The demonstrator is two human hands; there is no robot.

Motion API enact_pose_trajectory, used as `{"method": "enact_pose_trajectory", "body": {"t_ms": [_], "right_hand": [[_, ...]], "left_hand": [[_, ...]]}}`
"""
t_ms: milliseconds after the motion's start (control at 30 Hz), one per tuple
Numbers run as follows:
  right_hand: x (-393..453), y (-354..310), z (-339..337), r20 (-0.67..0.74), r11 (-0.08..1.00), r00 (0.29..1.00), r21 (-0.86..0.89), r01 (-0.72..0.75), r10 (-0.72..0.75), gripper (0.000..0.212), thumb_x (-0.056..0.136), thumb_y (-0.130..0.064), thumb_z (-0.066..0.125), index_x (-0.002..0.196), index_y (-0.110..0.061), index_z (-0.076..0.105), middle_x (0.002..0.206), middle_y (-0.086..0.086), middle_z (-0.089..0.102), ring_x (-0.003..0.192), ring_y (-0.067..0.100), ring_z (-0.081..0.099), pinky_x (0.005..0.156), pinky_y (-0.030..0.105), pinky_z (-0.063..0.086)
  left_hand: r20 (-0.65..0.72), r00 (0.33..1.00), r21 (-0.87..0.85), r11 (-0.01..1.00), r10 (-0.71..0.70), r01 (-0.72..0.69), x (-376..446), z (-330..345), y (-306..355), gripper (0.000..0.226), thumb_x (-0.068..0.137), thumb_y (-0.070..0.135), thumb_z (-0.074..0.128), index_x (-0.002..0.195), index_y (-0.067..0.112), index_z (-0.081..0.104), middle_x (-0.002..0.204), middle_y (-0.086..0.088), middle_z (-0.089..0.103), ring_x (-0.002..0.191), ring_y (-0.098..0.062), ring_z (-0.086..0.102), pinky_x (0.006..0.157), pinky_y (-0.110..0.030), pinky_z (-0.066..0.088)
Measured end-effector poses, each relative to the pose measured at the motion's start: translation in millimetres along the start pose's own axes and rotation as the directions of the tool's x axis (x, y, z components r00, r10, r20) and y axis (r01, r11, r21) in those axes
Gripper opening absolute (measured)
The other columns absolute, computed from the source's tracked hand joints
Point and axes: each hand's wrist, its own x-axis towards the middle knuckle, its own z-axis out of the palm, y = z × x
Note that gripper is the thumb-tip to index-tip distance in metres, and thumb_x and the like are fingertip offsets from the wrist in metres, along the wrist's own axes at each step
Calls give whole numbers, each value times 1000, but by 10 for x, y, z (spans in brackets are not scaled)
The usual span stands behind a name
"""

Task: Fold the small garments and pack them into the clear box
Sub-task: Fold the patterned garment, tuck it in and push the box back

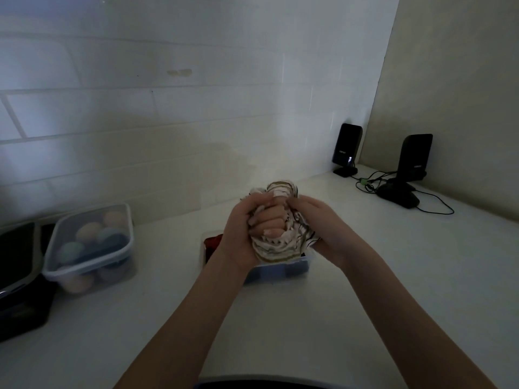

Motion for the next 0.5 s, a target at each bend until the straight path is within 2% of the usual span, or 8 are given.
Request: {"method": "enact_pose_trajectory", "body": {"t_ms": [33, 100, 167, 233, 300, 400, 433, 500], "right_hand": [[-18, 2, 24, 75, 996, 994, 44, -82, 79, 35, 95, -25, 46, 112, 1, 63, 101, 18, 70, 90, 25, 67, 80, 32, 56], [-73, -30, 73, 212, 964, 959, 145, -222, 189, 35, 93, -26, 43, 106, -3, 66, 97, 15, 71, 87, 23, 68, 78, 30, 57], [-90, -38, 82, 263, 967, 951, 153, -205, 161, 28, 91, -23, 46, 100, -8, 68, 91, 12, 72, 80, 20, 70, 72, 28, 58], [-81, -35, 46, 208, 989, 976, 122, -86, 60, 25, 92, -21, 48, 102, -9, 68, 97, 12, 73, 84, 20, 71, 71, 26, 59], [-72, -40, -4, 134, 990, 991, 141, 6, -25, 30, 95, -25, 47, 111, -6, 65, 107, 14, 72, 94, 23, 70, 77, 29, 59], [-54, -71, -66, 94, 981, 992, 184, 67, -85, 35, 97, -27, 44, 119, -4, 60, 111, 14, 71, 101, 28, 68, 83, 34, 58], [-48, -85, -63, 98, 977, 991, 201, 70, -91, 33, 97, -25, 44, 115, -5, 62, 105, 12, 73, 95, 25, 70, 78, 32, 59], [-36, -98, -36, 64, 959, 996, 279, 40, -61, 25, 95, -23, 46, 99, -8, 66, 79, 6, 74, 71, 17, 71, 62, 25, 58]], "left_hand": [[-10, 1000, 21, 1000, -22, 22, -17, 9, 12, 15, 91, 8, 41, 77, 6, 46, 48, -2, 37, 41, -14, 33, 52, -28, 44], [51, 996, 49, 996, -79, 77, -19, -2, 28, 15, 91, 10, 41, 79, 4, 48, 50, -2, 38, 40, -13, 35, 54, -28, 45], [79, 989, 73, 991, -122, 116, -13, -37, 55, 15, 91, 12, 42, 82, 3, 50, 49, -5, 46, 39, -13, 36, 57, -28, 47], [77, 985, 77, 986, -153, 147, -24, -46, 83, 12, 88, 11, 48, 85, 1, 54, 53, -5, 57, 39, -12, 43, 62, -28, 51], [49, 992, 102, 988, -118, 112, -39, -65, 91, 6, 79, 10, 62, 81, 4, 60, 56, -1, 57, 45, -9, 52, 64, -26, 54], [-65, 998, 227, 974, 3, 12, -92, -165, 156, 25, 57, 10, 81, 74, 10, 62, 59, 2, 53, 52, -7, 53, 57, -21, 53], [-91, 995, 294, 956, 39, -10, -106, -187, 171, 28, 55, 8, 81, 75, 11, 61, 61, 2, 54, 54, -7, 55, 57, -21, 52], [-117, 989, 426, 904, 96, -37, -116, -230, 194, 26, 60, -1, 72, 79, 9, 58, 61, 1, 55, 57, -10, 57, 59, -23, 53]]}}
